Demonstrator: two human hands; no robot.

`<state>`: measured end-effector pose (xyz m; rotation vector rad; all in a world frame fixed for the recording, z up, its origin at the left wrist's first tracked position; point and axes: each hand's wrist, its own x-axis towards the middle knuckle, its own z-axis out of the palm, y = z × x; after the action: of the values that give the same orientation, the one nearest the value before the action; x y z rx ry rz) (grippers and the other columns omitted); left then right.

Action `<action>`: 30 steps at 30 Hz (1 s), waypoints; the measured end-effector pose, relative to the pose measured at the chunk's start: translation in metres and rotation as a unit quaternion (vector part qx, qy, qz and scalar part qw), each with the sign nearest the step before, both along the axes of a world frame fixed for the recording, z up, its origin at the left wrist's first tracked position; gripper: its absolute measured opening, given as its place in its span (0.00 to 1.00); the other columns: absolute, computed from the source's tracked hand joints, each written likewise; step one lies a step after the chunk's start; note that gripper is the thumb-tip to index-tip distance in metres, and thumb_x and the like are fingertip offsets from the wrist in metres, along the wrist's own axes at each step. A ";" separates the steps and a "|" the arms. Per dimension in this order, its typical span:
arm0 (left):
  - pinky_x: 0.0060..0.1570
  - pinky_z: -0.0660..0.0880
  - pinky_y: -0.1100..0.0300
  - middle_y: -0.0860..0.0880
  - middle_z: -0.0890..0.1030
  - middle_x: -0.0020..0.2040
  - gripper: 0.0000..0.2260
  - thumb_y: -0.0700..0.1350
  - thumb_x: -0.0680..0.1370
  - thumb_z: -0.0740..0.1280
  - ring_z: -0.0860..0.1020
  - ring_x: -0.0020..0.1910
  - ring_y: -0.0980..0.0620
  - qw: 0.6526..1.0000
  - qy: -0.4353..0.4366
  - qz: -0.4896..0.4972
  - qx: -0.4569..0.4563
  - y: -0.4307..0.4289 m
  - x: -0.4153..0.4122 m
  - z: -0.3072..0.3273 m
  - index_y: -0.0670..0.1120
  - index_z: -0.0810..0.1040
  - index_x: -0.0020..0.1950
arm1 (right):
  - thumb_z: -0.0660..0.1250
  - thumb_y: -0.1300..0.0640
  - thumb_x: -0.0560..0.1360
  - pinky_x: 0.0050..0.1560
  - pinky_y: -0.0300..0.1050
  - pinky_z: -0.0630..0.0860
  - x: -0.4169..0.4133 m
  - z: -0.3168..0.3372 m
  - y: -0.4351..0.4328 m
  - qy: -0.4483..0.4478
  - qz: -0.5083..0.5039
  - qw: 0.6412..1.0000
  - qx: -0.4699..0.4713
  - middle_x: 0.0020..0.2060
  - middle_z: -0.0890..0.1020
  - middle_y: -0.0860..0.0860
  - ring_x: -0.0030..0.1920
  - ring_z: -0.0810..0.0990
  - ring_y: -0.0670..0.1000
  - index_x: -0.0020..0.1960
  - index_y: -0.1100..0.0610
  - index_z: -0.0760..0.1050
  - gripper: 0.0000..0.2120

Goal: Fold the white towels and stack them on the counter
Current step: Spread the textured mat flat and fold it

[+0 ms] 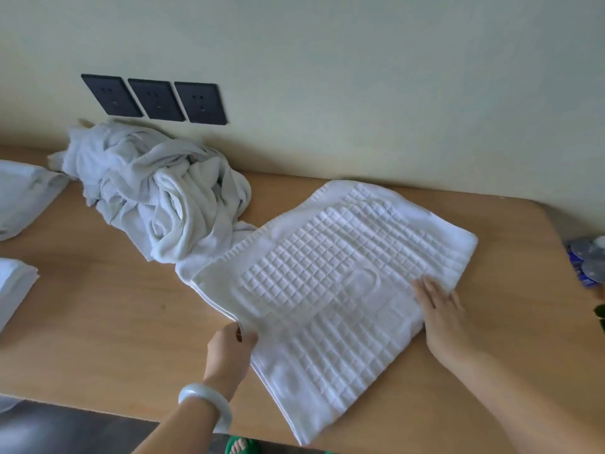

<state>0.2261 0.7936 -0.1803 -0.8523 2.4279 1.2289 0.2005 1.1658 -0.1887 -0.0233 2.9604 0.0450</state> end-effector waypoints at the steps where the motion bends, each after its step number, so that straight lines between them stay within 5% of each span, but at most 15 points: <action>1: 0.31 0.70 0.56 0.45 0.78 0.33 0.07 0.41 0.77 0.66 0.73 0.32 0.47 0.999 0.020 -0.023 -0.009 0.003 -0.006 0.001 0.41 0.79 0.40 | 0.66 0.69 0.71 0.72 0.55 0.55 0.020 -0.008 0.002 0.029 -0.023 0.999 -0.008 0.75 0.58 0.59 0.72 0.67 0.61 0.76 0.63 0.57 0.35; 4: 0.33 0.68 0.58 0.45 0.79 0.35 0.05 0.41 0.79 0.65 0.72 0.33 0.49 0.994 0.069 -0.086 -0.020 0.011 -0.035 0.009 0.45 0.79 0.44 | 0.64 0.67 0.69 0.57 0.60 0.71 0.072 -0.012 0.001 -0.002 -0.057 0.998 -0.032 0.63 0.75 0.67 0.58 0.79 0.66 0.66 0.70 0.72 0.25; 6: 0.35 0.68 0.56 0.45 0.80 0.40 0.05 0.41 0.80 0.64 0.75 0.37 0.46 0.991 0.090 -0.096 -0.037 0.009 -0.062 0.010 0.48 0.79 0.50 | 0.66 0.69 0.68 0.54 0.54 0.78 0.084 0.000 0.000 -0.018 -0.056 0.994 -0.088 0.63 0.77 0.60 0.58 0.80 0.61 0.65 0.64 0.75 0.25; 9: 0.45 0.70 0.52 0.39 0.82 0.47 0.10 0.38 0.79 0.62 0.77 0.47 0.38 0.991 0.109 -0.049 -0.066 -0.002 -0.097 0.011 0.44 0.76 0.58 | 0.58 0.70 0.75 0.60 0.42 0.72 0.065 0.027 0.024 -0.017 -0.150 0.956 -0.253 0.59 0.75 0.44 0.59 0.74 0.45 0.64 0.52 0.75 0.23; 13: 0.45 0.70 0.50 0.40 0.79 0.43 0.10 0.44 0.76 0.70 0.76 0.45 0.38 0.993 0.048 -0.068 -0.081 0.003 -0.083 0.016 0.40 0.73 0.50 | 0.58 0.67 0.77 0.50 0.49 0.72 0.019 0.041 0.089 0.074 -0.370 0.896 -0.235 0.59 0.77 0.58 0.52 0.76 0.57 0.65 0.61 0.73 0.17; 16: 0.46 0.71 0.50 0.41 0.78 0.43 0.10 0.45 0.76 0.71 0.76 0.46 0.39 0.990 0.003 -0.091 -0.105 0.016 -0.048 0.016 0.39 0.74 0.47 | 0.63 0.63 0.76 0.40 0.50 0.70 0.008 0.032 0.111 -0.009 -0.434 0.863 -0.260 0.40 0.76 0.57 0.39 0.75 0.58 0.46 0.63 0.73 0.02; 21: 0.44 0.74 0.53 0.44 0.82 0.40 0.10 0.51 0.76 0.70 0.80 0.45 0.41 0.984 -0.088 -0.112 -0.103 0.008 -0.013 0.016 0.44 0.81 0.43 | 0.68 0.58 0.73 0.36 0.47 0.68 0.026 0.025 0.113 -0.046 -0.468 0.810 -0.349 0.42 0.76 0.56 0.39 0.75 0.56 0.47 0.61 0.71 0.09; 26: 0.32 0.82 0.53 0.43 0.82 0.43 0.03 0.43 0.78 0.68 0.83 0.36 0.43 0.987 -0.111 -0.109 -0.026 -0.003 0.006 0.018 0.45 0.81 0.46 | 0.61 0.62 0.80 0.50 0.57 0.76 0.045 0.030 0.112 -0.024 -0.477 0.764 -0.433 0.40 0.78 0.58 0.39 0.77 0.59 0.50 0.65 0.74 0.06; 30: 0.39 0.78 0.49 0.40 0.79 0.37 0.08 0.40 0.77 0.69 0.79 0.38 0.40 0.990 -0.058 -0.076 -0.100 -0.027 0.004 0.013 0.40 0.77 0.38 | 0.66 0.64 0.77 0.44 0.52 0.73 0.069 0.031 0.106 -0.029 -0.445 0.788 -0.425 0.37 0.78 0.60 0.36 0.77 0.59 0.44 0.69 0.76 0.08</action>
<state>0.2301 0.7666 -0.1671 -0.7516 2.4978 0.8705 0.2693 1.2719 -0.1581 1.1741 2.3360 -1.3310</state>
